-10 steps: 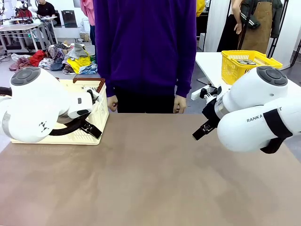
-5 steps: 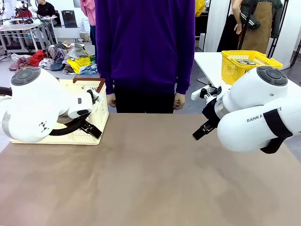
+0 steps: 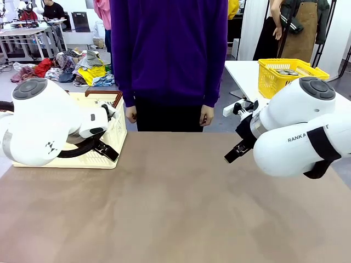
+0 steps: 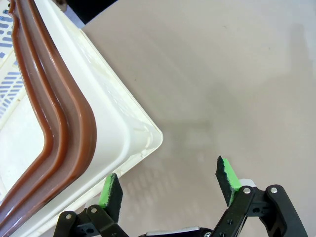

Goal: Place the drinks into the Shopping basket.
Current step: Pick up one drink and place it into the Shopping basket.

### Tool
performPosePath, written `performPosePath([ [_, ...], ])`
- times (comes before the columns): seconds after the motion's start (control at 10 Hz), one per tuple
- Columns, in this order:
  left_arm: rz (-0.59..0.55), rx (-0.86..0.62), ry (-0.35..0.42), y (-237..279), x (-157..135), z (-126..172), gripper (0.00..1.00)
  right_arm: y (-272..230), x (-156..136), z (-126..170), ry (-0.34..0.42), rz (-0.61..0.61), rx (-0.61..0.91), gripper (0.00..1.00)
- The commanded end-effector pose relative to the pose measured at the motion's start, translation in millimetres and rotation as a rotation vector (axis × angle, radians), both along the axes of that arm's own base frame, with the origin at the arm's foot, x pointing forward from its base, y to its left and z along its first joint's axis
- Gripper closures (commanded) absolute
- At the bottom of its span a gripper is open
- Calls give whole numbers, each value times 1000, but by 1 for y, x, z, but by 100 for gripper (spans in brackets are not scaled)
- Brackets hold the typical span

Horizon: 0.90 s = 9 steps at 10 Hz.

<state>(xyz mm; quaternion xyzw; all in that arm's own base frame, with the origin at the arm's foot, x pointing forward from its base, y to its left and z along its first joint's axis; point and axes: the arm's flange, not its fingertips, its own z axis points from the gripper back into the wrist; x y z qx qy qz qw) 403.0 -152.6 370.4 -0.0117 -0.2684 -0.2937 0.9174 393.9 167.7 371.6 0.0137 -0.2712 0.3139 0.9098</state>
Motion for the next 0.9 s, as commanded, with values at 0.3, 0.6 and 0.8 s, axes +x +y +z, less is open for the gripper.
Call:
performPosePath([
  [0.3,0,0,0,1,0,0,0,0,0,0,0,-1,1,0],
  [0.6,0,0,0,1,0,0,0,0,0,0,0,-1,1,0],
  [0.8,0,0,0,1,0,0,0,0,0,0,0,-1,1,0],
])
